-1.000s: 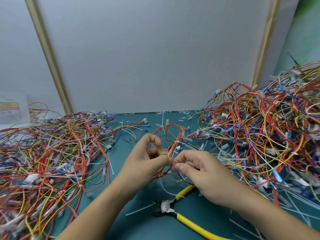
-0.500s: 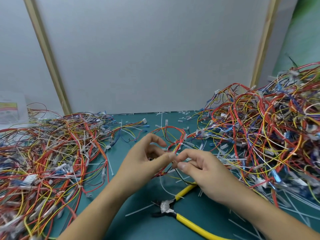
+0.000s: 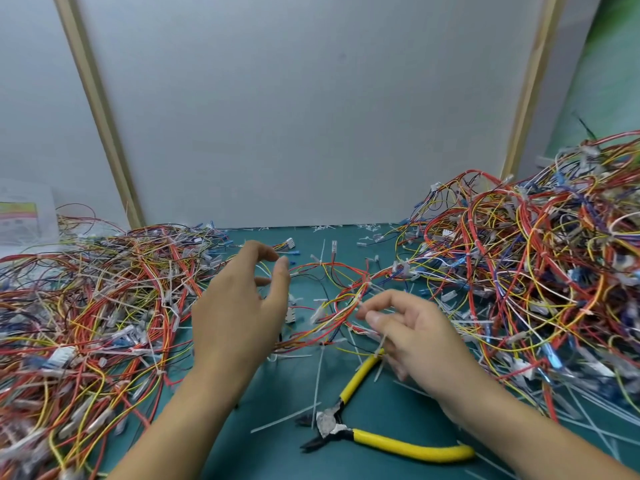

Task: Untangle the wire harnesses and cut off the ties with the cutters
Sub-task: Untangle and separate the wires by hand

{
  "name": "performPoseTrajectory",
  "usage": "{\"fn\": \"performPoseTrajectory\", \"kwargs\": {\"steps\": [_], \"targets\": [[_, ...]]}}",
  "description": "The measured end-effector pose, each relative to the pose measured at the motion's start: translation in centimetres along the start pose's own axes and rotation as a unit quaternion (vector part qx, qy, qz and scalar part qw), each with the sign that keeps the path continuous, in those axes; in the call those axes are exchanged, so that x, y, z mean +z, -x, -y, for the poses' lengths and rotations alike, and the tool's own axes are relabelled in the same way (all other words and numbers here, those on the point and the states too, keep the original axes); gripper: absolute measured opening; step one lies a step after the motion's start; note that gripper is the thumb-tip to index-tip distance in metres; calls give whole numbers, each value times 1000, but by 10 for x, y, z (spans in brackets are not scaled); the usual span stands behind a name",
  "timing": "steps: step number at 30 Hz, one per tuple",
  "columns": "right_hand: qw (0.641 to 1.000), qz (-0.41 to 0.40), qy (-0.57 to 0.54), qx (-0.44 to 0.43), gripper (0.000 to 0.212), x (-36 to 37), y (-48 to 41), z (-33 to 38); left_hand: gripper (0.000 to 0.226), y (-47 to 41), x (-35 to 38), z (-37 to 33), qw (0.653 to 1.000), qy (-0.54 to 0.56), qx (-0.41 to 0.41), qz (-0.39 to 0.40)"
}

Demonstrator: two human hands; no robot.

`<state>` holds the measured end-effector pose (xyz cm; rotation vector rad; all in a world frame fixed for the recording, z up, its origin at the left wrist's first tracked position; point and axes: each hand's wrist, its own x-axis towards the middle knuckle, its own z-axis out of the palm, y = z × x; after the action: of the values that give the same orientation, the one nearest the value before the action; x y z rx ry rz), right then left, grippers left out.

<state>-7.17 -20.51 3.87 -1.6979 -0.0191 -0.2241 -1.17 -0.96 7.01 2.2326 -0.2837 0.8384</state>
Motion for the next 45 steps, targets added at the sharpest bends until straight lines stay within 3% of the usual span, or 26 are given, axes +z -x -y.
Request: {"fn": "performPoseTrajectory", "kwargs": {"steps": [6, 8, 10, 12, 15, 18, 21, 23, 25, 30, 37, 41, 45], "targets": [[990, -137, -37, -16, 17, -8, -4, 1, 16, -4, -12, -1, 983, -67, 103, -136], [986, -158, -37, -35, 19, -10, -6, 0, 16, -6, -16, 2, 967, -63, 157, -190], [987, -145, -11, -65, 21, -8, -6, -1, 15, -5, -12, 3, 957, -26, 220, -185], [990, -87, 32, -106, 22, -2, -2, -1, 12, 2, -5, -5, 970, 98, 202, -97], [976, 38, 147, -157, 19, 10, 8, -2, 19, 8, 5, -15, 963, 220, 93, 122], [954, 90, 218, -186, 19, 14, 12, -4, 48, 9, 14, -11, 932, 192, -1, 306], [945, 119, 233, -194, 22, 13, 14, -3, 48, 14, 19, -8, 875, 253, -89, 402], [940, 115, 255, -196, 20, 12, 15, -3, 37, 15, 22, -8, 853, 329, -112, 389], [936, 77, 278, -204, 17, 11, 16, 0, 30, 13, 22, -8, 860, 360, -97, 349], [938, -144, 209, -237, 9, 0, 10, 16, 23, 11, 18, -6, 898, 332, 4, 290], [970, -25, 181, -157, 9, 6, 10, 10, 24, 17, 23, -3, 922, 279, 103, 248], [962, -31, 208, -173, 18, 2, 8, 10, 12, 16, 25, -3, 910, 305, 79, 268], [956, -15, 240, -167, 20, 4, 10, 11, 19, 16, 24, -6, 882, 361, 19, 303]]}}
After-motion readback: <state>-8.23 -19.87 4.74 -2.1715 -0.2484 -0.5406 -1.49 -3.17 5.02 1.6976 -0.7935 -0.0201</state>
